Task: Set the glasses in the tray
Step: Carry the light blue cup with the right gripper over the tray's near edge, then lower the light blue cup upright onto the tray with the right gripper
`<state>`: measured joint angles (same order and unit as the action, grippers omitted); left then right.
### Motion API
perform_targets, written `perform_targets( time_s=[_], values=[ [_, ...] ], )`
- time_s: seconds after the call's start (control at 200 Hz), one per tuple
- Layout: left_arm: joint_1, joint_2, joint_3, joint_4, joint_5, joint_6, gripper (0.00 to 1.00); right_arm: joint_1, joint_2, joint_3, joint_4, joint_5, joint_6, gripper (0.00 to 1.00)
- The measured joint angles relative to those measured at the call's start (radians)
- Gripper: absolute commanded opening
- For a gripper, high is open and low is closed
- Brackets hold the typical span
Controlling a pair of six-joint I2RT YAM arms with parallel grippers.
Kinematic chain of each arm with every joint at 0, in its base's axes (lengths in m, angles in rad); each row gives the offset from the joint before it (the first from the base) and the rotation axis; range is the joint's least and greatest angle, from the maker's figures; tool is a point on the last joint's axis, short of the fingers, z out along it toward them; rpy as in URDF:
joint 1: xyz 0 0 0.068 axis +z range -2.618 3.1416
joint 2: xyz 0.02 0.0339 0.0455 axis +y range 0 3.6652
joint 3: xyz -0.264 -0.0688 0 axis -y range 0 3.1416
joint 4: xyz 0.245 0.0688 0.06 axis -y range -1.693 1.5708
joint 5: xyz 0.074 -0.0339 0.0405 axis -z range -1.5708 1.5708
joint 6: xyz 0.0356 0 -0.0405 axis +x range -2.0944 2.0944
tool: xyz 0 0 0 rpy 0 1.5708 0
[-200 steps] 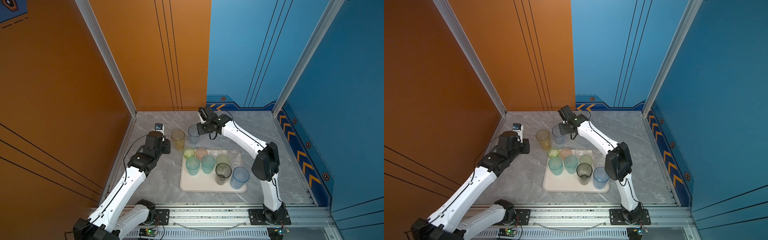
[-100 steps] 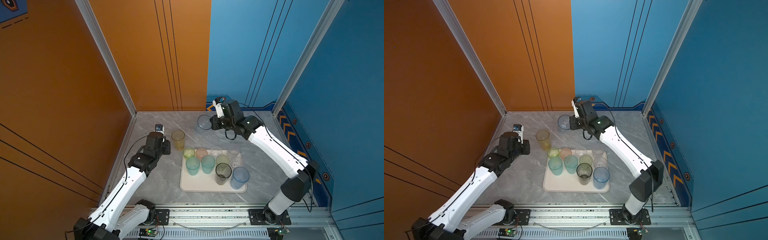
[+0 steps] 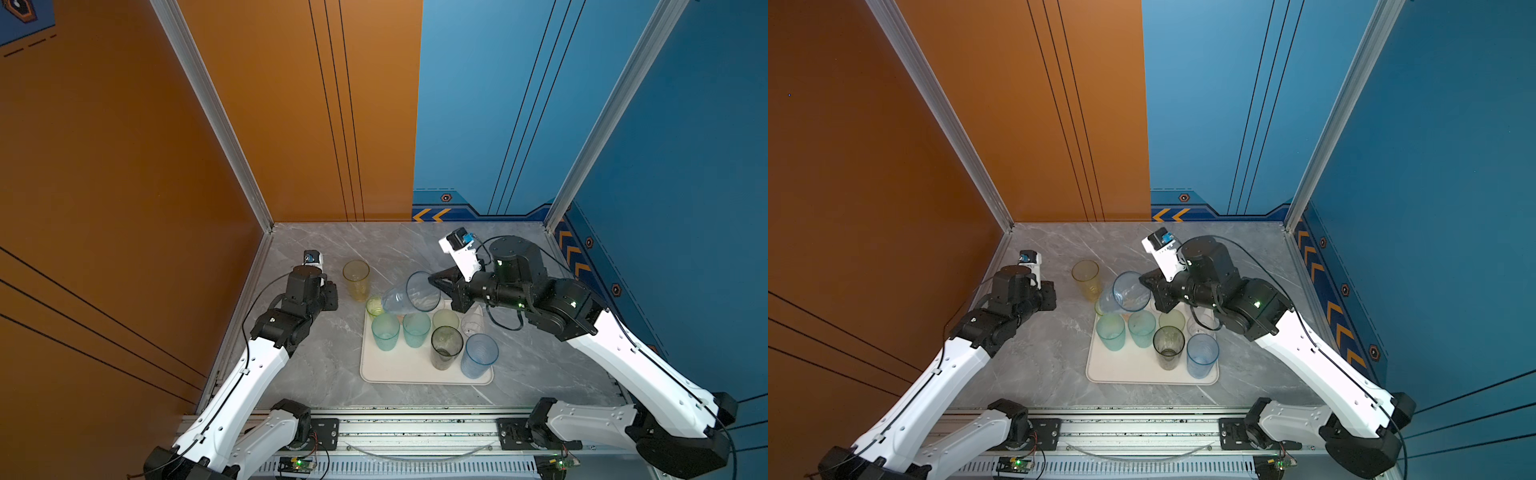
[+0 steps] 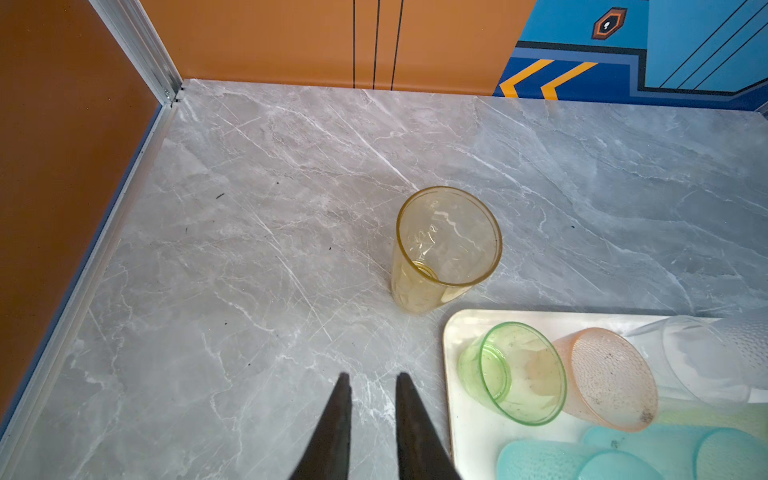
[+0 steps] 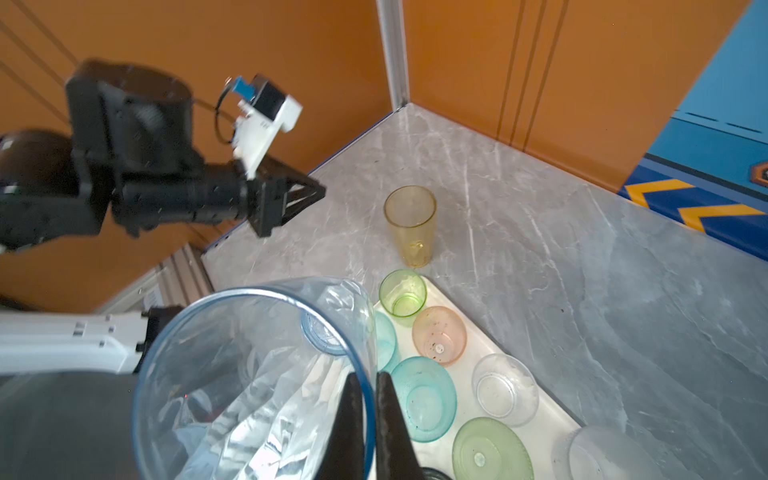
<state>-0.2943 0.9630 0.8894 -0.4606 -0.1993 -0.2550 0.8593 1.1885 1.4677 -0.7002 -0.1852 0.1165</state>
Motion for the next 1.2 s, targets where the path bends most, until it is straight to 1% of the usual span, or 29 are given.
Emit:
perform_targets(
  time_s=[0.095, 0.205, 0.446, 0.716, 1.006, 1.202],
  values=[
    [0.000, 0.000, 0.000, -0.005, 0.007, -0.005, 0.21, 0.077, -0.001, -0.042, -0.050, 0.003, -0.035, 0.00],
    [0.000, 0.000, 0.003, -0.012, 0.010, -0.005, 0.21, 0.137, -0.001, -0.093, -0.093, 0.026, -0.050, 0.00],
    [0.000, 0.003, 0.020, -0.021, 0.026, -0.008, 0.21, 0.203, 0.047, -0.170, -0.108, 0.083, -0.049, 0.00],
    [0.000, 0.012, 0.029, -0.023, 0.037, -0.009, 0.21, 0.220, 0.163, -0.201, -0.108, 0.157, -0.050, 0.00],
    [0.000, 0.024, 0.051, -0.028, 0.042, -0.008, 0.21, 0.220, 0.217, -0.225, -0.090, 0.209, -0.050, 0.00],
    [0.000, 0.034, 0.052, -0.030, 0.045, -0.008, 0.21, 0.212, 0.253, -0.249, -0.069, 0.217, -0.050, 0.00]
  ],
)
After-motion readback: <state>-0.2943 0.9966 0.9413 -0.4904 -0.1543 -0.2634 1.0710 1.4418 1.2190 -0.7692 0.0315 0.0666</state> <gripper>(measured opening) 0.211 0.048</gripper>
